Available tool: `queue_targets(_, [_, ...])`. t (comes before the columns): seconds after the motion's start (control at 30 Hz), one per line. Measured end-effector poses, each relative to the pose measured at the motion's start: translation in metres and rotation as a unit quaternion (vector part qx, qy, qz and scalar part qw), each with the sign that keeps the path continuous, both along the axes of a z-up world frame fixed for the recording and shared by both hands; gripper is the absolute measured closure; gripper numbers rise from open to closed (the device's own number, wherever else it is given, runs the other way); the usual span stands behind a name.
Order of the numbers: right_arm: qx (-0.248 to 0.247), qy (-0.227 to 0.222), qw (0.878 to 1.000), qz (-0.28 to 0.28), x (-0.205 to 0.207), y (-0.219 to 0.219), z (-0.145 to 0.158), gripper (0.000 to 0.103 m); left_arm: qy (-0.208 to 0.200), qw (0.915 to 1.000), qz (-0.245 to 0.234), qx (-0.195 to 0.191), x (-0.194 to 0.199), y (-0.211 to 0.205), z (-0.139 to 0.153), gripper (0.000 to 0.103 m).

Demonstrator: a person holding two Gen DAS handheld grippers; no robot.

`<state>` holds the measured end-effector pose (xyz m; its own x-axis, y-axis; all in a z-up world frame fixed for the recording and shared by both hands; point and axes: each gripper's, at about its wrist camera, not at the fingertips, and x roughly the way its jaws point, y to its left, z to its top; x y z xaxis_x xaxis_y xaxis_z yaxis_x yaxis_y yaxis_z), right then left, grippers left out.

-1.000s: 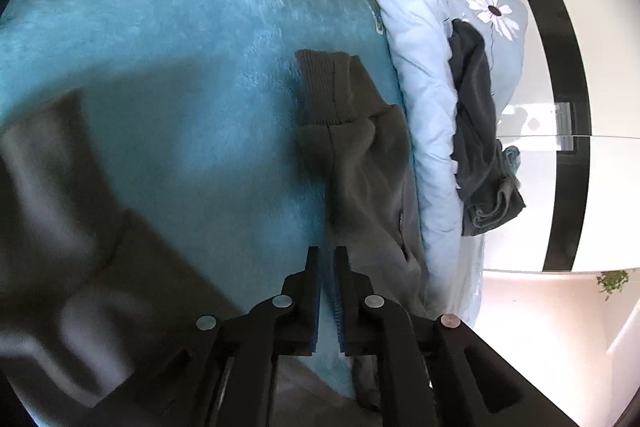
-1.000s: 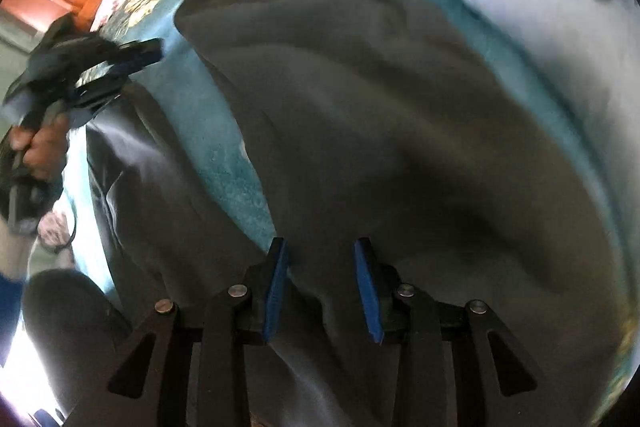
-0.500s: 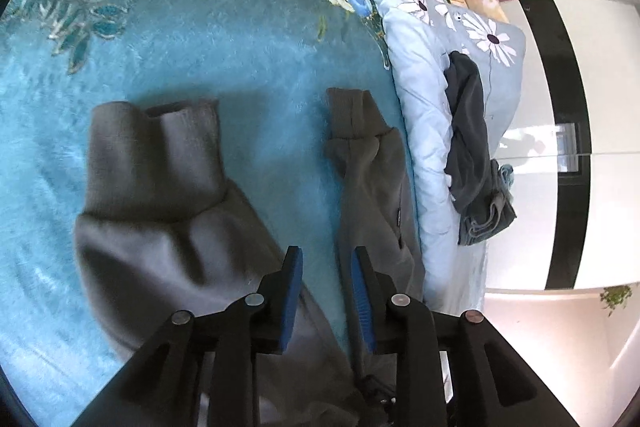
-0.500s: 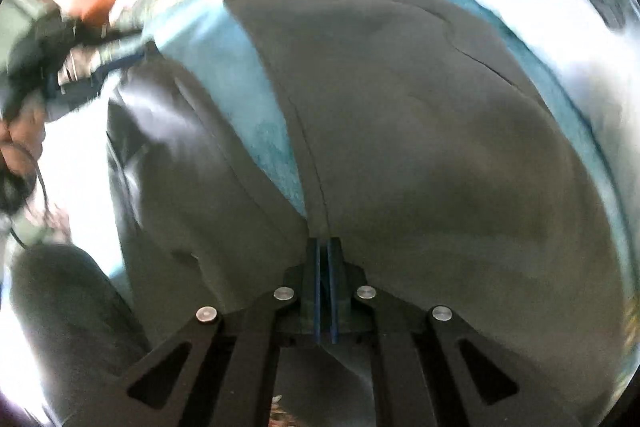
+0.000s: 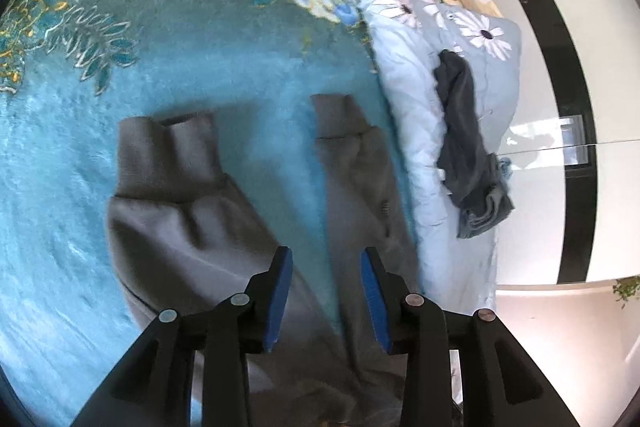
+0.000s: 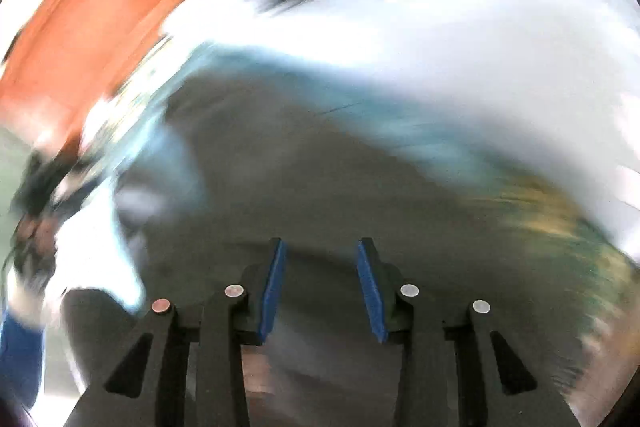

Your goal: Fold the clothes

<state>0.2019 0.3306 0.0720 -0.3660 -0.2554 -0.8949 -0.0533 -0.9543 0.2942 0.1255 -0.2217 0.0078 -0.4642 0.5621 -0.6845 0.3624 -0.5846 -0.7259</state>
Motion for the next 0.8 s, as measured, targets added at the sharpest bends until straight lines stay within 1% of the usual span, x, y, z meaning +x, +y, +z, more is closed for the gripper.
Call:
queue_targets(0.03, [0.010, -0.005, 0.999, -0.037, 0.006, 0.029, 0.005, 0.065, 0.002, 1.0000, 0.000, -0.001, 0.000, 0.002, 0.005, 0.062])
queue_targets(0.1, [0.037, -0.035, 0.991, -0.127, 0.022, 0.086, 0.008, 0.065, 0.015, 0.9998, -0.012, 0.000, -0.002, 0.022, 0.019, 0.059])
queue_targets(0.17, [0.040, -0.052, 0.984, -0.166, 0.036, 0.115, 0.008, 0.065, 0.030, 0.9992, -0.028, 0.006, -0.002, 0.048, 0.030, 0.056])
queue_targets(0.23, [0.028, -0.072, 0.981, -0.176, 0.050, 0.127, 0.000, 0.065, 0.036, 0.9979, -0.053, 0.005, 0.000, 0.080, 0.037, 0.053])
queue_targets(0.3, [0.036, -0.086, 0.981, -0.170, 0.058, 0.122, -0.013, 0.064, 0.019, 0.9953, -0.094, -0.007, 0.019, 0.117, 0.026, 0.050])
queue_targets(0.4, [0.033, -0.087, 0.985, -0.148, 0.058, 0.109, -0.029, 0.064, -0.006, 0.9876, -0.155, -0.026, 0.047, 0.172, 0.008, 0.049])
queue_targets(0.43, [0.038, -0.081, 0.987, -0.136, 0.055, 0.107, -0.031, 0.064, -0.014, 0.9839, -0.175, -0.032, 0.056, 0.190, 0.002, 0.049])
queue_targets(0.5, [0.068, -0.070, 0.989, -0.108, 0.041, 0.102, -0.033, 0.064, -0.031, 0.9751, -0.215, -0.044, 0.075, 0.227, -0.009, 0.049])
queue_targets(0.57, [0.091, -0.065, 0.990, -0.086, 0.026, 0.102, -0.038, 0.064, -0.047, 0.9642, -0.255, -0.056, 0.094, 0.264, -0.021, 0.049])
queue_targets(0.6, [0.091, -0.070, 0.990, -0.079, 0.019, 0.104, -0.043, 0.064, -0.056, 0.9581, -0.274, -0.061, 0.104, 0.283, -0.027, 0.049])
queue_targets(0.67, [0.077, -0.086, 0.991, -0.070, 0.011, 0.108, -0.054, 0.063, -0.075, 0.9492, -0.298, -0.069, 0.125, 0.299, -0.039, 0.049])
queue_targets(0.73, [0.055, -0.114, 0.990, -0.054, 0.004, 0.112, -0.071, 0.045, -0.091, 0.9412, -0.315, -0.082, 0.138, 0.308, -0.046, 0.049])
queue_targets(0.8, [0.043, -0.131, 0.990, -0.037, 0.002, 0.111, -0.082, 0.045, -0.092, 0.9389, -0.319, -0.090, 0.144, 0.310, -0.047, 0.049])
